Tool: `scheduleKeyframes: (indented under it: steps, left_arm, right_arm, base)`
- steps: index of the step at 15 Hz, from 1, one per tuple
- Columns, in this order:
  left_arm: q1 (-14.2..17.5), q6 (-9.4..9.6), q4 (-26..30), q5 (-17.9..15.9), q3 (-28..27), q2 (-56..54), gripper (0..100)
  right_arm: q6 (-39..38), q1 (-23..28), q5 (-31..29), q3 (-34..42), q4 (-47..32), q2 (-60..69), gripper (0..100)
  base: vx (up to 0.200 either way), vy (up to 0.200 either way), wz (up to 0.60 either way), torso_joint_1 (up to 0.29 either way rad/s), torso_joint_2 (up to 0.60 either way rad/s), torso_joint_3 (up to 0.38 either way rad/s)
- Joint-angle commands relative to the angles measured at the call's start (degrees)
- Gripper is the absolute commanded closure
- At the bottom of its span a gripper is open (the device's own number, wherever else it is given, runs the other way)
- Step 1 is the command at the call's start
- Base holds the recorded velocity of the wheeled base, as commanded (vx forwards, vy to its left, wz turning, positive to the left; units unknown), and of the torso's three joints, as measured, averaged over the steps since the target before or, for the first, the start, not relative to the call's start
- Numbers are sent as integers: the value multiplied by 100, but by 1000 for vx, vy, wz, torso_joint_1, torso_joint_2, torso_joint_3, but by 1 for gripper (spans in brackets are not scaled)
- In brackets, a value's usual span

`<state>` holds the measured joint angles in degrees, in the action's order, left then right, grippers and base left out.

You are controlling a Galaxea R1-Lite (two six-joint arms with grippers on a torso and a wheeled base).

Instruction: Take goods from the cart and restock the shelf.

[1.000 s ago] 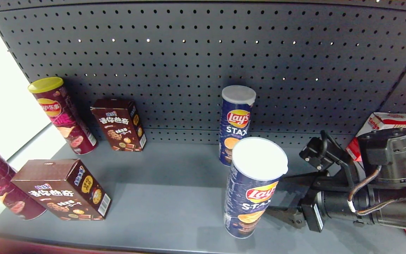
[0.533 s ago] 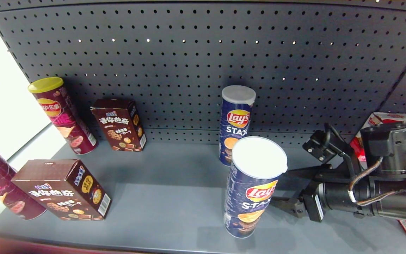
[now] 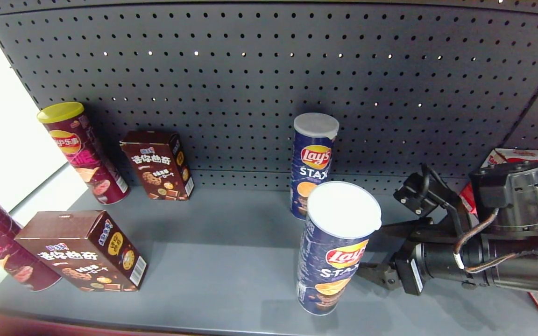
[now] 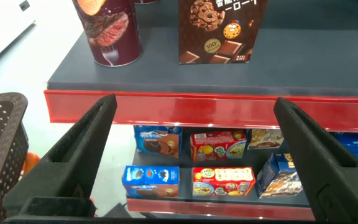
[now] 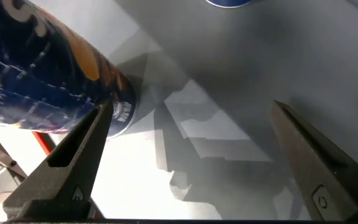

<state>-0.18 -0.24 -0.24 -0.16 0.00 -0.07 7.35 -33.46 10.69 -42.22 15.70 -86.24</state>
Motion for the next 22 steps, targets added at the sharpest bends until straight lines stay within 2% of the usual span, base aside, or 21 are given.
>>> scheduleKeyframes:
  steps: [1,8,13,17,22]
  left_arm:
    - [1,-2,-2,7,0,7,0]
    - [1,-2,-2,7,0,7,0]
    - [1,-2,-2,-2,0,7,0]
    - [1,-2,-2,-2,0,7,0]
    - [1,-2,-2,7,0,7,0]
  right_arm:
    - [3,-125,3,3,3,19,0]
    - [3,-292,-6,381,-6,327,0]
    - [12,15,3,126,3,160,0]
    - [12,-29,3,-94,3,-34,0]
    - [12,-231,3,-24,3,-34,0]
  base:
    - [0,0,0,0,0,0]
    - [0,0,0,0,0,0]
    - [0,0,0,0,0,0]
    - [0,0,0,0,0,0]
    - [0,0,0,0,0,0]
